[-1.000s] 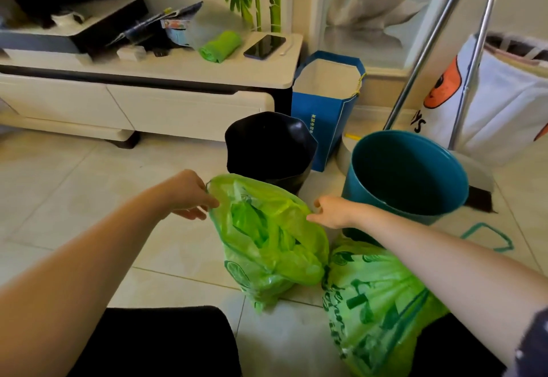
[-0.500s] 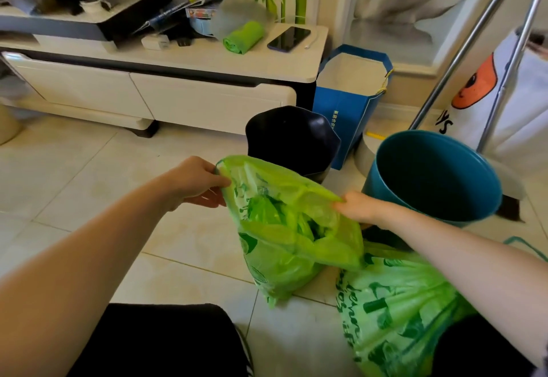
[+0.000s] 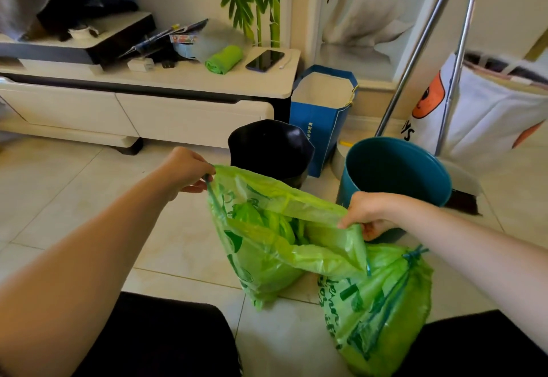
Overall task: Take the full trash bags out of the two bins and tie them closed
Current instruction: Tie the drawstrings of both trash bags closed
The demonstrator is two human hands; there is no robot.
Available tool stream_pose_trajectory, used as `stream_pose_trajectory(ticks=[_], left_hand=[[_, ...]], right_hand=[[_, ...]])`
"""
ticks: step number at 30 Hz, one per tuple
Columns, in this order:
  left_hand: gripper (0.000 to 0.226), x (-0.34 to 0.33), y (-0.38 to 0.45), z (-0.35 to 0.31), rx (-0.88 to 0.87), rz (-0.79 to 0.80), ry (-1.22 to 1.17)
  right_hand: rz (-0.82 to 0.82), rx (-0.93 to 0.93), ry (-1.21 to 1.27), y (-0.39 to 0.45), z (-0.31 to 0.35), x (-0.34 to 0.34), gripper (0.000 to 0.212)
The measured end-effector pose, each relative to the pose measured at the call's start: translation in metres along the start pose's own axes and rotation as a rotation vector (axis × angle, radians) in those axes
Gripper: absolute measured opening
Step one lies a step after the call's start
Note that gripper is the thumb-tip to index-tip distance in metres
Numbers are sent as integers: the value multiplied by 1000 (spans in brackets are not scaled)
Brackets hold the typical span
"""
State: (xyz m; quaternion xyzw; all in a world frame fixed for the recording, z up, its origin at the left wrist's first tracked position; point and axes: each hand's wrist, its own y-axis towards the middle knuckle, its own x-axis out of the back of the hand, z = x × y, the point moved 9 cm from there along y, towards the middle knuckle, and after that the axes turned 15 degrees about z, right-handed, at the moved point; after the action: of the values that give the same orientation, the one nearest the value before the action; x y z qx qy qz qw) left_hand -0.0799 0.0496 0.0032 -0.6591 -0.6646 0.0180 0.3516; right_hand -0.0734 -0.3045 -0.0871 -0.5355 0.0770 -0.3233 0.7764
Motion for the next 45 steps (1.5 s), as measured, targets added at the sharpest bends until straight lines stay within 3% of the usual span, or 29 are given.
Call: stream_pose_trajectory(ticks=[4,9,13,14,18,20,24,28,31,38,45], left_hand=[[9,3,-8,0,12,-20,0],[11,-1,-16,-3,13,-15,23],[13,-8,-15,-6,2,0,51],[14,-8,-14,-7,1,-1,54],[13,-8,-9,-6,6,-1,57],[12,-7,-7,-6,9,-2,60],[10,-3,-3,-5,7,-12,55],[10,1,-2,-5,-6,-24,58],[11,3,-3,-6,-14,-39,79],[16,18,-9,-12,-56,-117,41],[19,34,-29,-31,-203,-216,-162]], right_hand=[[-84,-84,-103,-10,-16,1,10],[67,53,249,-19,-9,-12,40],[82,128,346,-13,-2,-11,32],[100,145,344,-9,-1,-11,32],[148,163,253,-2,3,-17,66],[110,156,176,-3,3,-20,68],[101,134,76,-8,8,-16,43],[33,-54,-163,-26,3,-3,3],[-2,-115,-215,-42,2,5,14],[-224,219,21,-72,29,37,17],[-323,630,279,-104,59,51,14]])
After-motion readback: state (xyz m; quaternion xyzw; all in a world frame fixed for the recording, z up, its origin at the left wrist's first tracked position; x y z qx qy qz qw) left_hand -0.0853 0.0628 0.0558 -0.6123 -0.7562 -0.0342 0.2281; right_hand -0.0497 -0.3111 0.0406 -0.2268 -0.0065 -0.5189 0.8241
